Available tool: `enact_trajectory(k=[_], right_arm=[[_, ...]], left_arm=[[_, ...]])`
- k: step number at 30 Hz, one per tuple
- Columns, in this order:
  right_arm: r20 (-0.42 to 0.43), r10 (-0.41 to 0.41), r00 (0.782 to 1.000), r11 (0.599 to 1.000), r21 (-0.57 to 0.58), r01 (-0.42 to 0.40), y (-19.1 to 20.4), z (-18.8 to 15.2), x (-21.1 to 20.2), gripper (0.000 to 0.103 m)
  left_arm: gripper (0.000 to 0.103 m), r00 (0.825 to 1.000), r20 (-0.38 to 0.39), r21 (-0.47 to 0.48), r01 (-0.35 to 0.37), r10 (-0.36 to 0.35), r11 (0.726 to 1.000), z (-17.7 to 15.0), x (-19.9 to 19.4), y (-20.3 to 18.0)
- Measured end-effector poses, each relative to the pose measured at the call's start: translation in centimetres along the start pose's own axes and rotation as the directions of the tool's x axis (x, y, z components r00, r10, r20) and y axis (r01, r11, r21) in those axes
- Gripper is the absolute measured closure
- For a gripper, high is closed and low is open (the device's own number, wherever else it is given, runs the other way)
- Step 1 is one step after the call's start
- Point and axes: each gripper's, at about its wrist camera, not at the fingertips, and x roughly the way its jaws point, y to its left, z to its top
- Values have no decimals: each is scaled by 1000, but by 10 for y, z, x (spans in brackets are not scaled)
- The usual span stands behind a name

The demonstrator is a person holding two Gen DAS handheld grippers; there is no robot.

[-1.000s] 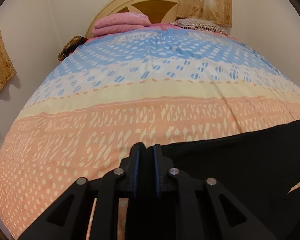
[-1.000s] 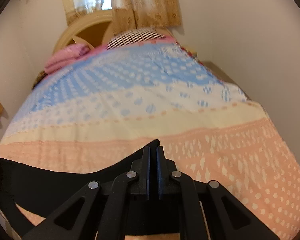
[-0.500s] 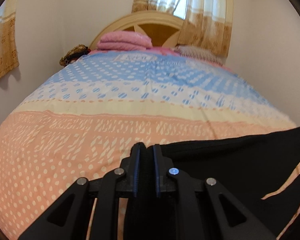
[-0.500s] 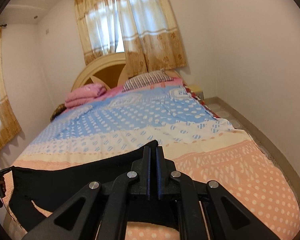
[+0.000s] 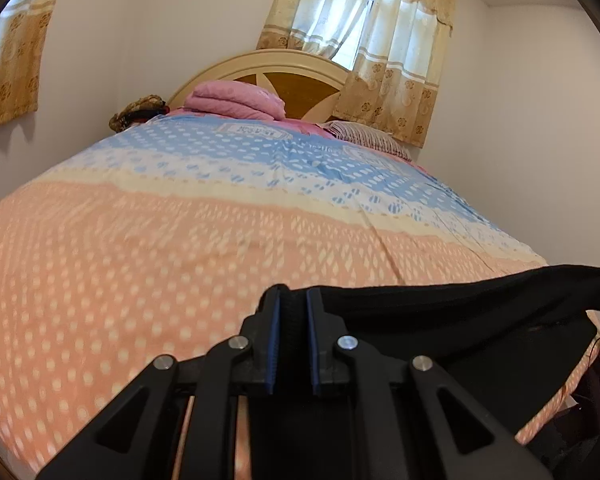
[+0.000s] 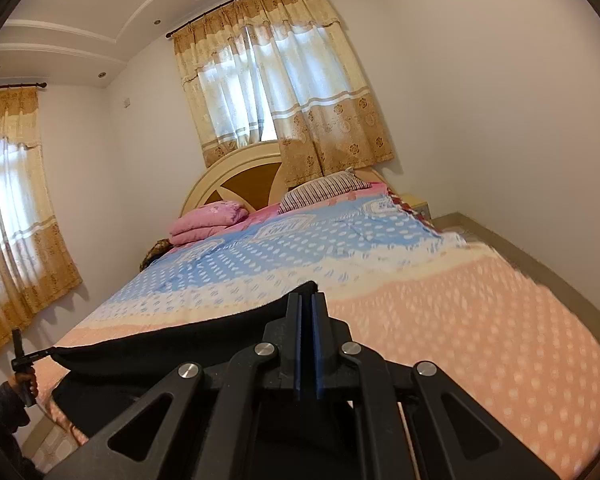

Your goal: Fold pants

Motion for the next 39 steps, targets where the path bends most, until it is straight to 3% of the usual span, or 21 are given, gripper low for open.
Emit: enact_trajectory(k=[6, 12, 17, 20, 22, 26, 28, 29, 30, 32, 33, 36, 39], right_arm=[[-46, -72, 996, 994, 82, 76, -38, -38, -19, 101], [-129, -103, 986, 986, 119, 118, -54, -61, -10, 101], [-197, -261, 945, 956, 80, 281, -55, -65, -11, 100], [-150, -337, 929, 931, 91, 353, -48, -57, -36, 99], [-112, -337, 935, 937, 50, 344, -26, -47, -48, 99], [-137, -234, 963, 970, -102, 221, 43, -40, -38, 98], [-208, -159, 965, 966, -236, 108, 96, -51, -14, 85], [-250, -124, 960, 953, -298, 46, 124, -61, 0, 52], [-273, -100, 957, 944, -329, 5, 140, -69, 9, 29], [-318, -6, 948, 908, -400, -128, 186, -92, 28, 29], [-375, 28, 927, 879, -432, -201, 215, -109, 44, 29], [-459, 58, 887, 802, -507, -315, 271, -147, 69, 31], [-538, 82, 839, 711, -559, -427, 317, -182, 87, 47]], left_arm=[[90, 1000, -15, -42, 3, -3, 999, -40, -7, 14], [90, 999, -46, -25, -14, 13, 1000, -69, -11, 13], [88, 998, -32, 3, -56, 56, 998, -73, -15, 9], [86, 994, -23, 61, -107, 109, 992, -77, -15, 2], [85, 989, -17, 103, -143, 146, 984, -79, -16, -5], [85, 980, 2, 162, -196, 198, 967, -81, -17, -13], [85, 978, 6, 162, -206, 208, 965, -82, -17, -14], [86, 977, 9, 161, -212, 213, 964, -82, -17, -13], [85, 977, 12, 155, -214, 215, 964, -82, -18, -13], [85, 977, 18, 132, -214, 213, 968, -82, -19, -11], [85, 977, 19, 117, -211, 210, 970, -82, -19, -9], [85, 977, 14, 108, -212, 212, 971, -83, -19, -8], [86, 979, 15, 101, -206, 205, 973, -83, -20, -7]])
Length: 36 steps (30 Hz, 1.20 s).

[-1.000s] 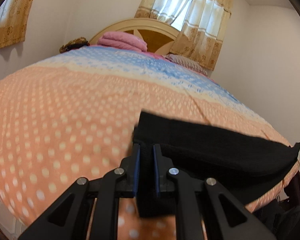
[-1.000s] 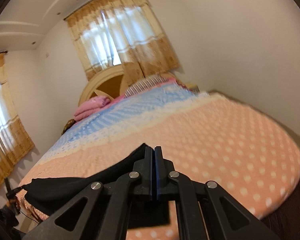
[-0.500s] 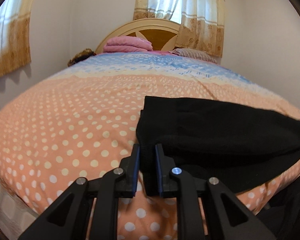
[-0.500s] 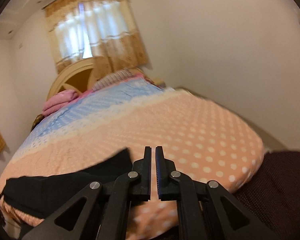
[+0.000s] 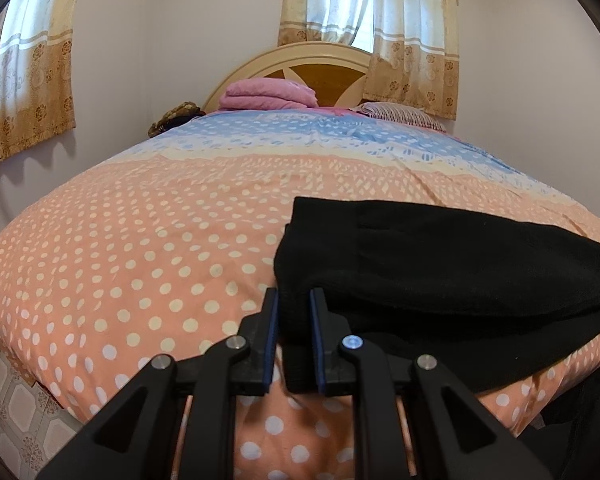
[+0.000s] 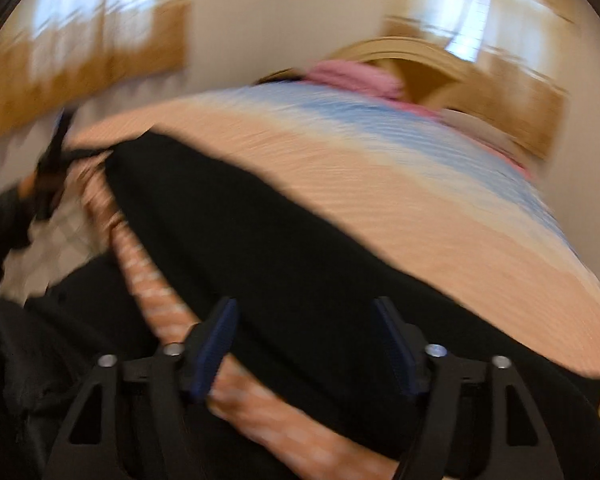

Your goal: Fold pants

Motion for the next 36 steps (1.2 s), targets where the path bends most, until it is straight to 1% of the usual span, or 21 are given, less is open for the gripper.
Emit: enact_trajectory(k=[2, 4, 6, 7, 8, 9, 10, 11, 12, 16, 18, 20, 22, 24, 27, 29, 32, 36], right_arm=[[-21, 0, 1000, 998, -57, -1, 12, 2, 20, 52], [-41, -16, 999, 996, -87, 13, 20, 1, 35, 54], [-62, -32, 998, 994, -104, 25, 22, 3, 49, 69], [-70, -25, 997, 994, -106, 17, 21, 1, 52, 72], [-73, -18, 997, 994, -106, 10, 20, 0, 52, 77], [-68, -6, 998, 995, -103, -1, 18, -1, 49, 83], [-68, 2, 998, 995, -99, -9, 18, -1, 47, 86], [-65, 4, 998, 995, -98, -10, 17, 0, 43, 95], [-56, 0, 998, 995, -99, -6, 16, -2, 38, 99], [1, 23, 1000, 996, -91, -23, 15, 7, 14, 99], [22, 28, 999, 995, -95, -26, 19, 8, 5, 99], [26, 37, 999, 995, -95, -34, 23, 7, 1, 99], [8, 31, 999, 993, -113, -30, 29, 0, 5, 99], [-28, 24, 999, 991, -131, -27, 33, -11, 17, 99], [-73, 31, 997, 992, -122, -39, 34, -22, 35, 99], [-71, 34, 997, 992, -116, -42, 33, -23, 34, 99], [-75, 40, 996, 993, -108, -48, 30, -22, 36, 99], [-90, 58, 994, 993, -97, -66, 31, -21, 37, 99]], left_arm=[[87, 1000, 3, -7, 4, -4, 1000, 0, -1, 0], [88, 1000, 4, -13, 6, -5, 1000, 1, -1, -1], [88, 1000, 3, -17, 5, -5, 1000, 3, -1, -1], [88, 1000, -1, -21, 5, -5, 1000, 4, -1, -1], [89, 1000, -2, -25, 9, -9, 1000, 5, -2, -1], [89, 1000, 0, -27, 13, -13, 1000, 5, -3, 1], [90, 1000, 1, -31, 16, -16, 999, 6, -4, 1], [90, 1000, 1, -35, 22, -22, 999, 6, -5, 1], [90, 1000, 4, -40, 26, -26, 999, 7, -6, 2], [91, 998, 19, -81, 67, -66, 994, 10, -14, 6], [91, 997, 19, -74, 72, -71, 995, 11, -19, 5], [91, 996, 23, -74, 83, -82, 994, 9, -24, 6], [91, 996, 20, -67, 88, -87, 994, 6, -28, 6], [91, 996, 8, -64, 87, -86, 994, 1, -27, 7], [91, 996, -14, -74, 86, -87, 994, -8, -26, 11], [91, 996, -14, -77, 89, -91, 993, -13, -28, 13], [91, 997, -24, -79, 75, -77, 994, -16, -27, 17], [91, 998, -37, -106, 46, -50, 993, -21, -26, 27]])
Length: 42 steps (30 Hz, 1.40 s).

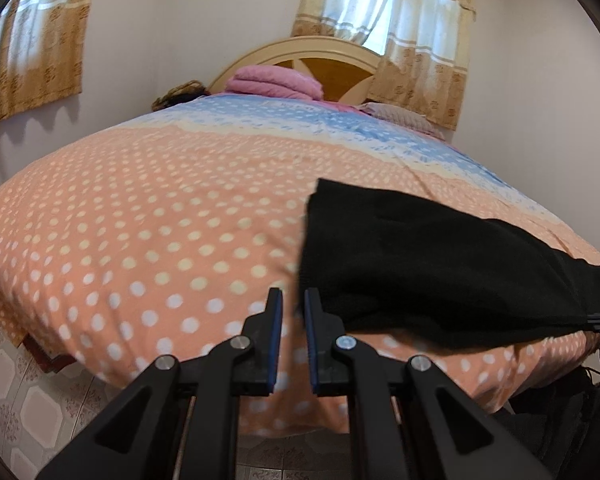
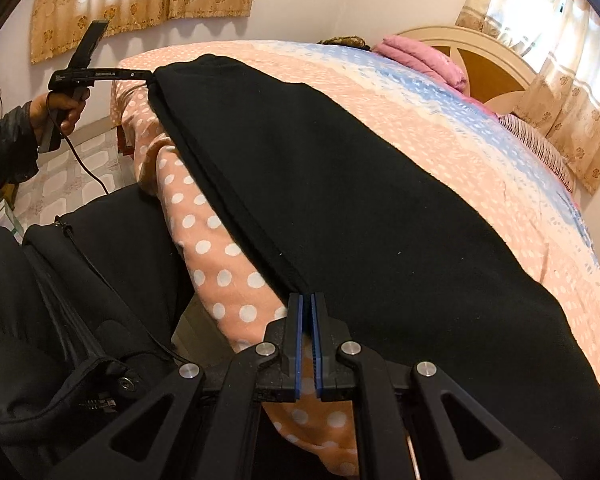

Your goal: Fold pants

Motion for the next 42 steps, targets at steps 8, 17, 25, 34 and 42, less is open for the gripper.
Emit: enact_trajectory(k=[8, 17, 25, 34, 42], right_arm=[[-6, 37, 999, 999, -4, -37, -9, 1, -19, 99], [74, 92, 993, 996, 4, -92, -6, 49, -20, 52], [14, 224, 974, 974, -31, -224, 36, 86, 36, 52], [-173, 302, 937, 947, -58, -316, 44, 88, 59, 76], [-107, 329, 938, 944, 52, -325, 1, 120, 48, 76]], left_arm=[[88, 995, 77, -22, -66, 68, 998, 19, -22, 1], [38, 996, 77, 122, -45, 36, 991, 20, -8, -53], [38, 995, 97, 123, -11, -1, 992, 25, -11, -64], [38, 978, 68, 161, 183, -196, 970, 34, 22, -120], [37, 970, -89, 353, 242, -225, 904, -16, 40, -168]])
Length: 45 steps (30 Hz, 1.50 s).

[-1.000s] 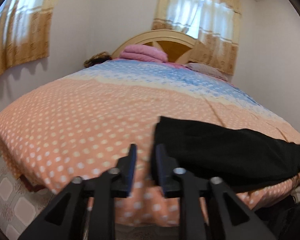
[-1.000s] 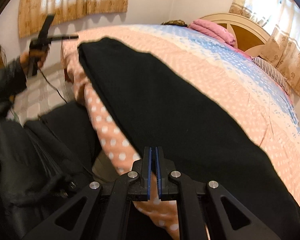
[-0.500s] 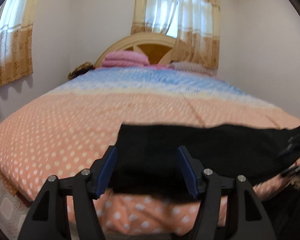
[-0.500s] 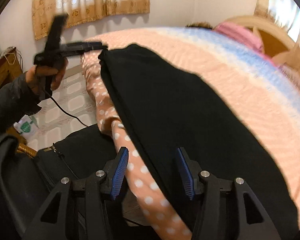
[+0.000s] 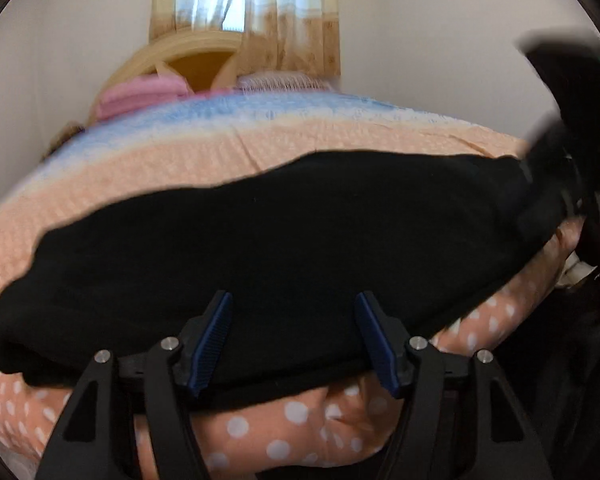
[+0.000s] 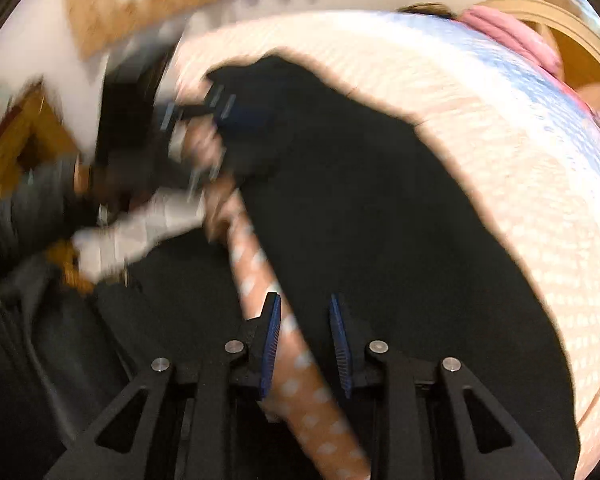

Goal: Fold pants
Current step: 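Grasp the end of the stacked pants with the right gripper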

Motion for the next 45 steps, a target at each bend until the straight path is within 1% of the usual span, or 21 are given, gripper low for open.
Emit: enact_trajectory(k=[2, 3, 4, 5, 6, 10, 15, 19, 21, 22, 23, 25, 29, 31, 32, 34, 36, 37, 39, 40, 45], right_arm=[[61, 14, 998, 991, 132, -22, -28, 19, -4, 76], [75, 17, 997, 984, 176, -30, -38, 25, -4, 76], [96, 14, 995, 966, 257, -38, -55, 34, 0, 76], [104, 11, 994, 956, 289, -41, -62, 39, 2, 76], [121, 16, 992, 935, 350, -58, -77, 47, 8, 76], [148, 56, 987, 855, 503, -124, -111, 62, 35, 76], [161, 172, 972, 775, 587, -235, -128, 78, 59, 76], [129, 235, 963, 733, 627, -263, -128, 86, 83, 76], [130, 280, 951, 693, 658, -294, -130, 84, 94, 77], [135, 301, 944, 673, 671, -310, -130, 83, 99, 81], [137, 303, 943, 671, 671, -314, -130, 81, 100, 92], [175, 283, 943, 689, 647, -327, -124, 83, 92, 95], [264, 224, 938, 755, 561, -338, -107, 94, 56, 97], [300, 151, 942, 819, 496, -289, -93, 103, 37, 100], [311, 118, 943, 837, 480, -263, -91, 107, 32, 103], [294, -9, 956, 877, 461, -133, -91, 113, 27, 103], [265, 45, 963, 847, 502, -178, -105, 110, 38, 103], [254, 59, 966, 843, 505, -184, -107, 110, 43, 103], [230, 75, 970, 854, 487, -182, -105, 108, 49, 103], [206, 104, 973, 848, 493, -195, -105, 105, 54, 103], [141, 148, 979, 820, 536, -201, -110, 93, 76, 102]], left_arm=[[35, 999, -13, -72, 39, -41, 997, 2, -2, 8], [32, 998, -17, -80, 55, -56, 995, 4, -2, 9], [31, 998, -24, -67, 64, -66, 996, 5, -3, 8], [31, 998, -28, -38, 57, -59, 998, 4, -3, 4], [31, 998, -27, -22, 54, -54, 998, 1, -5, 2], [31, 997, -31, -23, 70, -70, 997, -2, -9, 1], [31, 997, -22, -11, 69, -69, 998, -3, -8, 1], [31, 997, -17, -13, 73, -73, 997, -3, -7, 2], [31, 997, -15, -12, 80, -80, 997, -5, -9, 3], [31, 996, -15, -12, 82, -82, 997, -6, -9, 4], [31, 996, -14, -11, 83, -83, 996, -6, -10, 5], [31, 997, -12, -4, 80, -80, 997, -7, -11, 4], [31, 997, -2, -2, 73, -73, 997, -8, -10, 3], [30, 997, 2, -1, 71, -71, 997, -9, -10, 2], [30, 997, 2, -1, 72, -72, 997, -10, -10, 2], [30, 997, 5, 0, 71, -71, 998, -11, -11, 1], [30, 998, 3, -1, 68, -68, 998, -11, -10, 0], [30, 998, 3, -1, 66, -66, 998, -11, -11, -1], [30, 998, 5, 1, 66, -66, 998, -11, -11, -2], [30, 998, 6, -1, 67, -67, 998, -11, -11, -2], [30, 997, 4, 2, 72, -72, 997, -11, -11, -1]])
